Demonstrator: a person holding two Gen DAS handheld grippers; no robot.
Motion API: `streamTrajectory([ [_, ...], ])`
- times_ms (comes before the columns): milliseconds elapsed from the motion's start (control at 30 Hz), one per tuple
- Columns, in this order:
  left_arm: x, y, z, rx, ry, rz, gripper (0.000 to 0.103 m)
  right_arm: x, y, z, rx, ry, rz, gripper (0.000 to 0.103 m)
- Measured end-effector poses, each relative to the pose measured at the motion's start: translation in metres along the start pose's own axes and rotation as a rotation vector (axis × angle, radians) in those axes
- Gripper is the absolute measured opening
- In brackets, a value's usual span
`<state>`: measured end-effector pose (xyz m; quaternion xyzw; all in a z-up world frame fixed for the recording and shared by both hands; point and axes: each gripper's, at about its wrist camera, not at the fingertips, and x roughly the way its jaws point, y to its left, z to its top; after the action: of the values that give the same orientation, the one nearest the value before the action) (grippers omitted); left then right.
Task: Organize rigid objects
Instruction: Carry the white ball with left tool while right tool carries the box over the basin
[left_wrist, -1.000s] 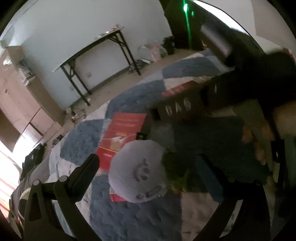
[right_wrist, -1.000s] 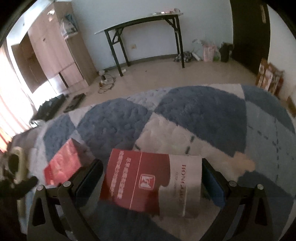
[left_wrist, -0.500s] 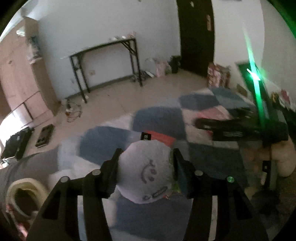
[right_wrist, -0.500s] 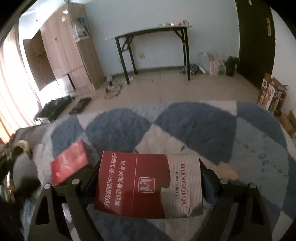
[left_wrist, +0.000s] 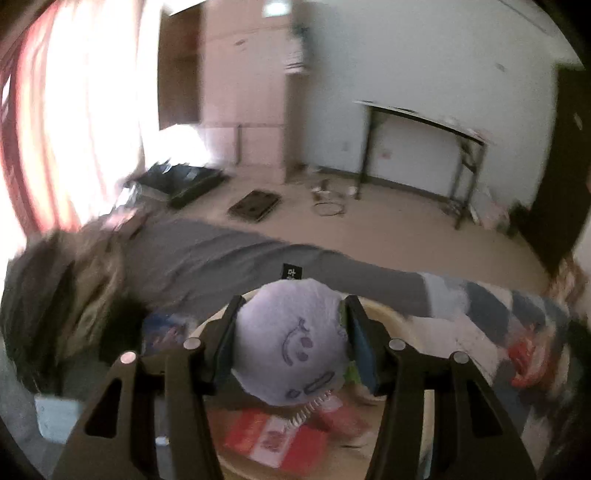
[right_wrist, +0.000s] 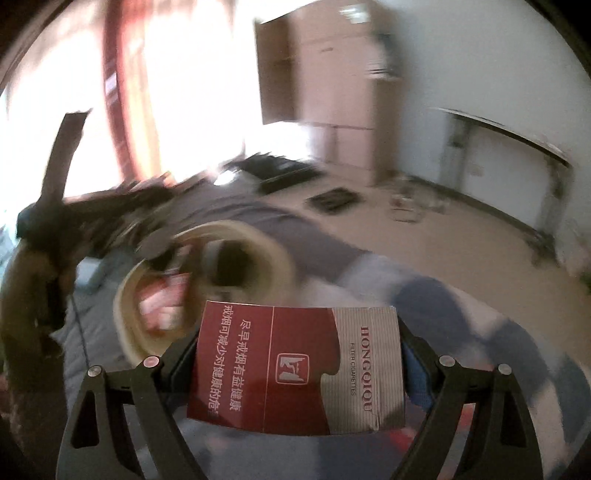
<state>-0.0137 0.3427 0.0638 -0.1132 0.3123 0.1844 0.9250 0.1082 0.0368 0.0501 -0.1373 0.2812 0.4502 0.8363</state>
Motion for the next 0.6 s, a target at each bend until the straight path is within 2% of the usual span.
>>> streamTrajectory([
  [33, 0.006, 0.01, -0.002, -0.029, 0.02, 0.014, 0.056, 0.018, 0.022, 0.005, -0.065, 0.025, 0.023, 0.089],
  [100, 0.016, 0.017, -0.009, -0.048, 0.065, 0.05, 0.056, 0.043, 0.042, 0.01, -0.122, 0.064, 0.028, 0.089],
  [167, 0.02, 0.017, -0.015, -0.05, 0.094, 0.042, 0.056, 0.072, 0.053, 0.014, -0.143, 0.103, 0.024, 0.089],
  [233, 0.021, 0.007, -0.019, -0.011, 0.128, 0.03, 0.056, 0.093, 0.059, 0.017, -0.164, 0.115, 0.025, 0.089],
  [367, 0.028, 0.001, -0.017, 0.019, 0.144, -0.049, 0.056, 0.129, 0.06, 0.022, -0.2, 0.155, 0.032, 0.089],
  [467, 0.048, -0.005, -0.018, 0.004, 0.175, -0.099, 0.056, 0.155, 0.053, 0.026, -0.193, 0.17, 0.018, 0.089],
  [600, 0.071, -0.013, -0.025, 0.022, 0.244, -0.044, 0.056, 0.18, 0.05, 0.026, -0.166, 0.192, 0.036, 0.089],
])
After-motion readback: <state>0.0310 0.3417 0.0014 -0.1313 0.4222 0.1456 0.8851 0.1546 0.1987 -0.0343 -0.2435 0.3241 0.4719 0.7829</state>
